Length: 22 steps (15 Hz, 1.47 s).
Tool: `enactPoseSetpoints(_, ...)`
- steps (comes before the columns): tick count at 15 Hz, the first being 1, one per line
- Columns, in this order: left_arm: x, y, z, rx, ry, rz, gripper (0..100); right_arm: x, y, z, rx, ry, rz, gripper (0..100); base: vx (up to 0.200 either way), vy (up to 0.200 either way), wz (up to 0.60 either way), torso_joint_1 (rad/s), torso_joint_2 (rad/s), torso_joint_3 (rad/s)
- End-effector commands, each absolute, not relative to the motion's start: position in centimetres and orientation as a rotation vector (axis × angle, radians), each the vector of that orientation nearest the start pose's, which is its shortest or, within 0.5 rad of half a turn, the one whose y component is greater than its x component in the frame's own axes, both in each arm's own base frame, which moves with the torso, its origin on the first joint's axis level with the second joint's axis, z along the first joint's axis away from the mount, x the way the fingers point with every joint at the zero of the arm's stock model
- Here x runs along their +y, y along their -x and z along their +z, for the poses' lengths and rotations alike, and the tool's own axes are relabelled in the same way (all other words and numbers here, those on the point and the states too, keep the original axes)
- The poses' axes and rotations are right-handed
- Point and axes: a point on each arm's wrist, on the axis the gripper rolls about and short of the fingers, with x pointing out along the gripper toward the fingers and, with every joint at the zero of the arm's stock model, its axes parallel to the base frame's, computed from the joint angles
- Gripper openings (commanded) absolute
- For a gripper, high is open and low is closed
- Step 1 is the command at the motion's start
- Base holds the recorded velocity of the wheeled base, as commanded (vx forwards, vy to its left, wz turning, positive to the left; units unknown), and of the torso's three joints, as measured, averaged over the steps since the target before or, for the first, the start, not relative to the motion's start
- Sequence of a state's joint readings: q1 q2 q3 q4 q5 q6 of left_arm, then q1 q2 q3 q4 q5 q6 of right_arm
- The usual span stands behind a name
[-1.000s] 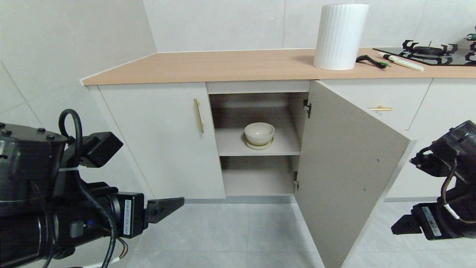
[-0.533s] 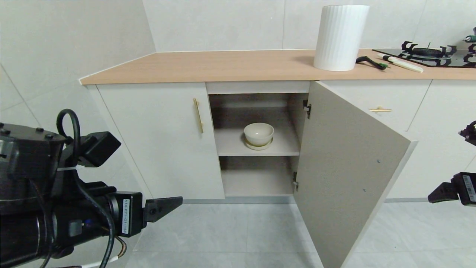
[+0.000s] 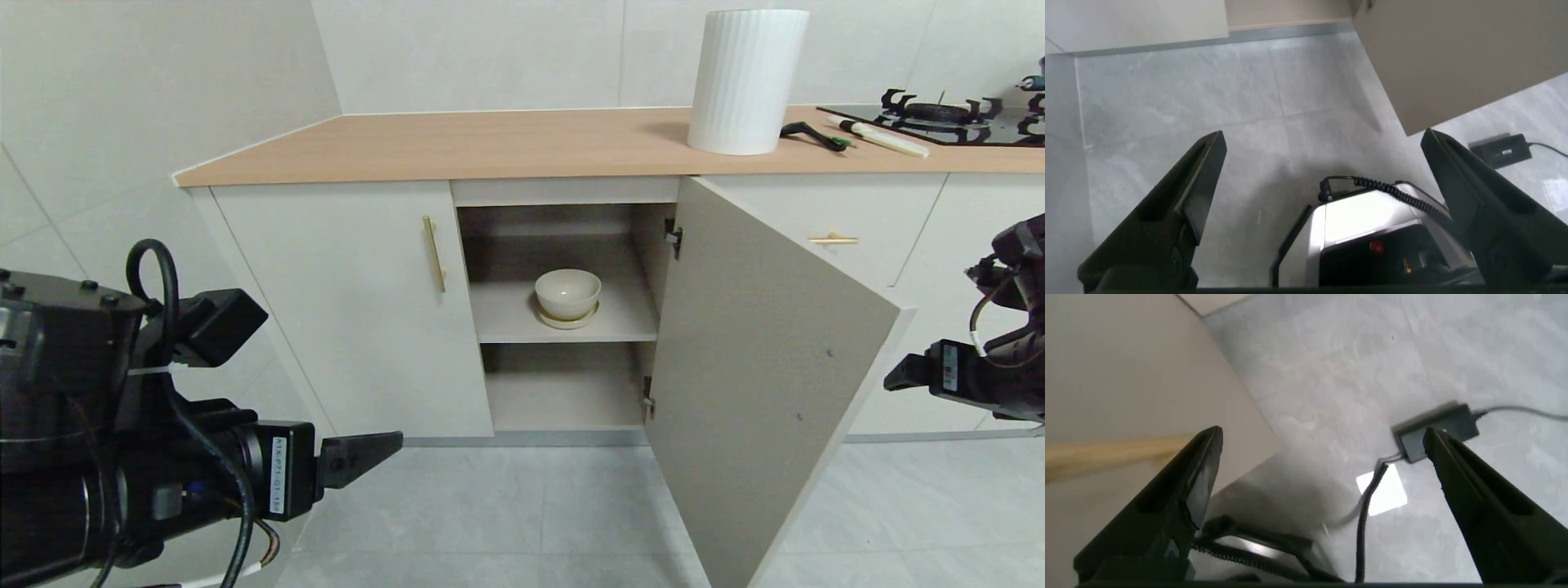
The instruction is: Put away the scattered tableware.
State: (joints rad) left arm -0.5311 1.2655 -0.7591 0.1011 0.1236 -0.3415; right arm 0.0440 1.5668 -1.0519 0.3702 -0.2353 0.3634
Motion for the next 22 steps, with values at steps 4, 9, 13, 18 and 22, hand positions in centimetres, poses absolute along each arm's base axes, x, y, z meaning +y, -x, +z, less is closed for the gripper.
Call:
enactPoseSetpoints(4, -9.0, -15.9, 20.9, 0.637, 0.131, -0.289, 100, 3.3, -26.5, 18.3, 0.871, -0.235, -0.282, 100, 0.000, 0.000, 0.00, 0.000, 0.00, 0.000)
enactPoseSetpoints(9, -9.0, -15.9, 21.0, 0.633, 0.133, -0.290, 100, 4.3, -26.3, 17.7, 0.864, -0.226, -0.236, 100, 0.000, 0.000, 0.00, 0.000, 0.00, 0.000)
enactPoseSetpoints(13, -8.9, -15.7, 21.3, 0.620, 0.141, -0.289, 100, 8.5, -26.6, 17.8, 0.789, -0.191, -0.076, 100, 0.000, 0.000, 0.00, 0.000, 0.00, 0.000)
enactPoseSetpoints(18, -8.9, -15.8, 21.2, 0.622, 0.139, -0.286, 100, 15.0, -28.7, 16.7, 0.766, -0.096, 0.109, 100, 0.000, 0.000, 0.00, 0.000, 0.00, 0.000)
enactPoseSetpoints(22, -8.8, -15.7, 21.4, 0.613, 0.141, -0.283, 100, 18.5, -29.2, 14.5, 0.784, -0.061, 0.183, 100, 0.000, 0.000, 0.00, 0.000, 0.00, 0.000)
